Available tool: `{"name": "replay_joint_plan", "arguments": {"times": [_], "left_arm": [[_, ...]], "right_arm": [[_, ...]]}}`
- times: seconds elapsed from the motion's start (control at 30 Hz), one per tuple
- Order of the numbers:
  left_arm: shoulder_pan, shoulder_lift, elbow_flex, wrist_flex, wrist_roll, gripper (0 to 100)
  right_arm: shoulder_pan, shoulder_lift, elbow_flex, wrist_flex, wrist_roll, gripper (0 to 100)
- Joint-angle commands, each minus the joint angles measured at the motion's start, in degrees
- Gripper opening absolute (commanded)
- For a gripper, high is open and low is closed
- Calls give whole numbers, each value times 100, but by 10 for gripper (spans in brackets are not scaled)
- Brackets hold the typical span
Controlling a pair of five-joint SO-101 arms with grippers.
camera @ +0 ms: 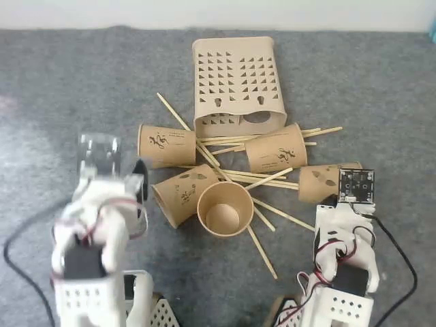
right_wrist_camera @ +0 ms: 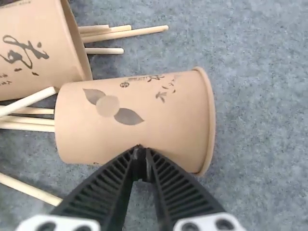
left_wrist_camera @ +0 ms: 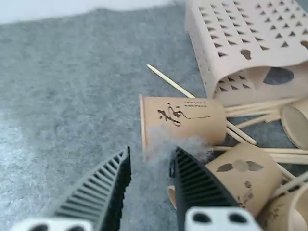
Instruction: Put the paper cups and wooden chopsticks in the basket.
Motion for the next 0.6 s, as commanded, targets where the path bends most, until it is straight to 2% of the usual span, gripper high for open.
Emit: {"name": "replay_joint_plan", "arguments": {"times": [0.0,0.1,0.27,0.4,0.57], "left_arm": [[448,2418,-1851,352,88,126],[844,3429,-2826,677,35,127],[1486,4870,-3679,677,-220,127],[1785,5925,-4040,352,-193,127],[1899,6857,-4418,-237,-211,127]], "right_arm": [[57,-40,-281,-127,-62,10],[268,-75,-273,-215,-70,10],[558,-22,-264,-444,-413,35],[620,-22,-264,-418,-413,115],[620,-22,-264,-453,-413,87]]}}
